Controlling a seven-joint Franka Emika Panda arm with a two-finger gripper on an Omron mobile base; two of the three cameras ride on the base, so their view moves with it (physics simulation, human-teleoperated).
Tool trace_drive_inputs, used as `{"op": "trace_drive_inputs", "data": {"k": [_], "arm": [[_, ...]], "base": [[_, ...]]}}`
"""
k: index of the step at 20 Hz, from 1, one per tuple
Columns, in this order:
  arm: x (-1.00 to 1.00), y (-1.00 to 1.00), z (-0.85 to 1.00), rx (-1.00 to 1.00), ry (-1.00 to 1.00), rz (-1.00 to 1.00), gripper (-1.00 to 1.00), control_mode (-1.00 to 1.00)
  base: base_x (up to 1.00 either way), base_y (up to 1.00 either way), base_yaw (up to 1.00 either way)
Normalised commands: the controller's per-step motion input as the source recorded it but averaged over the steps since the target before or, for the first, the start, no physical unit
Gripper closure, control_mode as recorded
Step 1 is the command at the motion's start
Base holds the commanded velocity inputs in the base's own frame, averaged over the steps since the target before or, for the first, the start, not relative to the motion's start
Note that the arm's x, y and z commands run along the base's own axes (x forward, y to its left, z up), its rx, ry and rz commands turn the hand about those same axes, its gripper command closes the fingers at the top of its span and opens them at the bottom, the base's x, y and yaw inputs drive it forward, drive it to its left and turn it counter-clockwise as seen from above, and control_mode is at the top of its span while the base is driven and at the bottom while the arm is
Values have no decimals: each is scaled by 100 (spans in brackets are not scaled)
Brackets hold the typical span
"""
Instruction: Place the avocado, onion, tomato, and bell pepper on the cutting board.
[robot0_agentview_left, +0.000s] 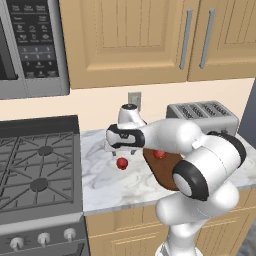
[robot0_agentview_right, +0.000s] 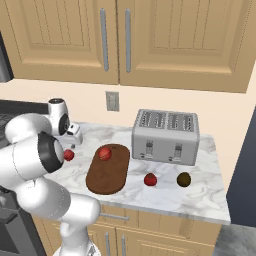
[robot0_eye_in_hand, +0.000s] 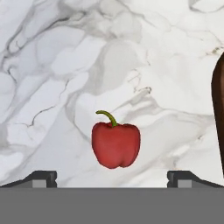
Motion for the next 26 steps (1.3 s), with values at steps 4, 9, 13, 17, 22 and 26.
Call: {"op": "trace_drive_inputs", "data": {"k": [4, 9, 13, 17, 22, 26], "arm": [[0, 1, -19, 0, 3, 0, -100, -100], [0, 0, -17, 0, 1, 0, -100, -100], [0, 0, -19, 0, 0, 0, -100, -100], [0, 0, -20, 0, 0, 0, -100, -100], [0, 0, -20, 0, 1, 0, -100, -100], [0, 0, -21, 0, 3, 0, -100, -100]], "base": [[0, 0, 0], [0, 0, 0], [0, 0, 0], [0, 0, 0], [0, 0, 0], [0, 0, 0]]}}
